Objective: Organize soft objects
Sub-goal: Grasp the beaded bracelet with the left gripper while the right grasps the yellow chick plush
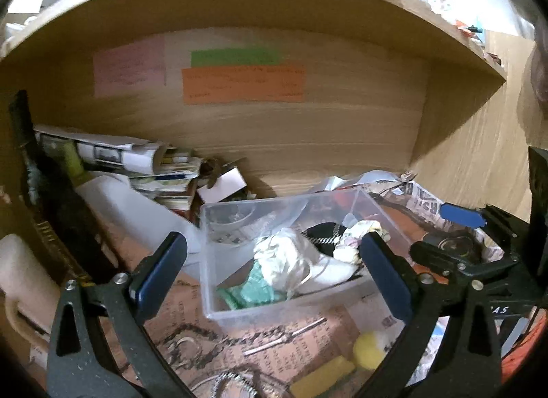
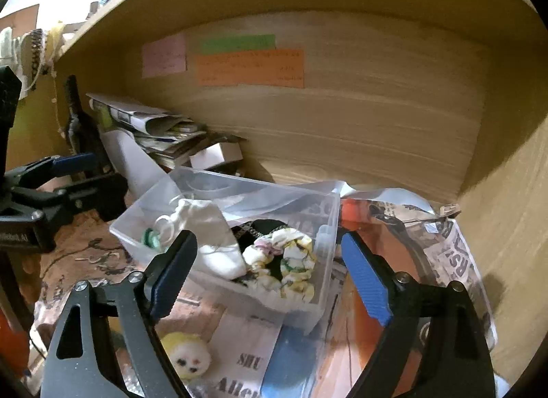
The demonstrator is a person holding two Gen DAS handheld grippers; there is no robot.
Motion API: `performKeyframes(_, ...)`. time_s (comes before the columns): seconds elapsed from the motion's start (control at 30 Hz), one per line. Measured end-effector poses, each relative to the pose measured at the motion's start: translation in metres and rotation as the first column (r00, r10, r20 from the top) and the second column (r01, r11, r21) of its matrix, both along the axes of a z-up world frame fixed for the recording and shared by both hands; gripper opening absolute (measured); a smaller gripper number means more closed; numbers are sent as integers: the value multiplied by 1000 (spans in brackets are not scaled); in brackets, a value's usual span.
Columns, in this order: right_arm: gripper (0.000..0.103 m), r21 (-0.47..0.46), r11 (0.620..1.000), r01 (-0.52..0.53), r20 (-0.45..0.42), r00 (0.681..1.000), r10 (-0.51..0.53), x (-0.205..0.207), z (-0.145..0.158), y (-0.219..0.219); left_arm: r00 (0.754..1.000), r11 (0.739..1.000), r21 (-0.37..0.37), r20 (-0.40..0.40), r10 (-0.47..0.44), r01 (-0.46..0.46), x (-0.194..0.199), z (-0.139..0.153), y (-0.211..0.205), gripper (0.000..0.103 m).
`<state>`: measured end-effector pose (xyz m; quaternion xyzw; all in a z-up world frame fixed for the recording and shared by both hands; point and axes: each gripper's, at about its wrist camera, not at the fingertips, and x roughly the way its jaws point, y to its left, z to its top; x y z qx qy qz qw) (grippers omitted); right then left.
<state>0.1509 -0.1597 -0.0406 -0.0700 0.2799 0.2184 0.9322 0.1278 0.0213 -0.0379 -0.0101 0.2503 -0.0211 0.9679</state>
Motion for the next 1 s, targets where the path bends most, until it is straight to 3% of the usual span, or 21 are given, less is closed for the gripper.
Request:
performKeyframes(0.13, 85, 7, 1000, -11, -5, 1000, 11, -13, -5, -3, 999, 1000, 14, -28, 17, -17, -14, -13, 7, 103)
performKeyframes(0.27, 85, 0, 1000, -22, -35, 999, 22, -23, -16, -4, 994, 1000, 7, -109, 27, -27, -20, -37, 17, 103)
performKeyframes(0.53, 85, 13, 999, -38, -155, 987, 39, -35, -51, -3, 957, 997, 25, -280, 77, -73, -26, -96, 35, 103)
performKeyframes(0.8, 84, 23, 996, -90, -252, 963, 93, -41, -76, 5, 938, 996, -18, -337, 81, -93, -42, -123, 42, 103)
performKeyframes(0.97, 68, 13, 992, -124, -280, 952, 122, -42, -82, 13, 933, 997, -24, -354, 65, -78, -47, -130, 38, 80)
performKeyframes(1.0, 65, 13, 991, -131, -285, 950, 129, -42, -83, 15, 933, 997, -17, -354, 70, -81, -48, -132, 37, 79)
